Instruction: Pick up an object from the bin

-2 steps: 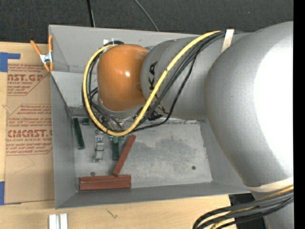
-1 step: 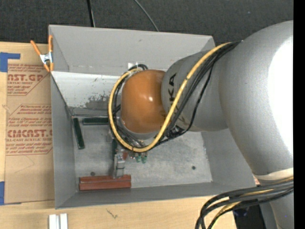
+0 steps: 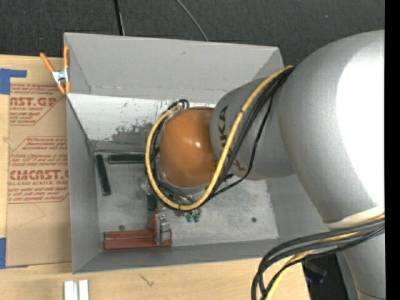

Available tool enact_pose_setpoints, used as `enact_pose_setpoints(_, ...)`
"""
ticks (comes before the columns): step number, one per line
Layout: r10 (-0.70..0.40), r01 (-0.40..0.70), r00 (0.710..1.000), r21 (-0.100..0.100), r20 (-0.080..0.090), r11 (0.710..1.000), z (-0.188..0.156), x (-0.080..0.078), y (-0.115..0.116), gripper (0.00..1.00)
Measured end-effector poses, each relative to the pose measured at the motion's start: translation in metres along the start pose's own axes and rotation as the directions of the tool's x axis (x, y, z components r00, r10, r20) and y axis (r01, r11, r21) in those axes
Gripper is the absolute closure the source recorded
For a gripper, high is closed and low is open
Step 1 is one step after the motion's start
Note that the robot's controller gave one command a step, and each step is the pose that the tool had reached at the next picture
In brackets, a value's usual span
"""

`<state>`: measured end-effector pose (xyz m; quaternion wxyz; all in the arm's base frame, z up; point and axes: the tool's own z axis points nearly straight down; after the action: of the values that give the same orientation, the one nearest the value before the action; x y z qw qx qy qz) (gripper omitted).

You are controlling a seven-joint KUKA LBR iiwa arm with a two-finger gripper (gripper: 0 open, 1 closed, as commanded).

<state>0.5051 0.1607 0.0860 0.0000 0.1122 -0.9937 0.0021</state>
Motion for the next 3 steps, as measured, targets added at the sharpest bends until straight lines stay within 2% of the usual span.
enact_pose_setpoints(1, -0.040, 0.040, 0.999, -0.007, 0.007, 0.999, 0.013, 0.004, 0.015, 1.00)
enact_pose_setpoints(2, -0.039, 0.040, 0.999, -0.007, 0.007, 0.999, 0.013, 0.004, 0.015, 1.00)
enact_pose_setpoints(3, -0.031, 0.031, 1.000, -0.004, -0.006, 1.000, -0.029, 0.005, 0.014, 1.00)
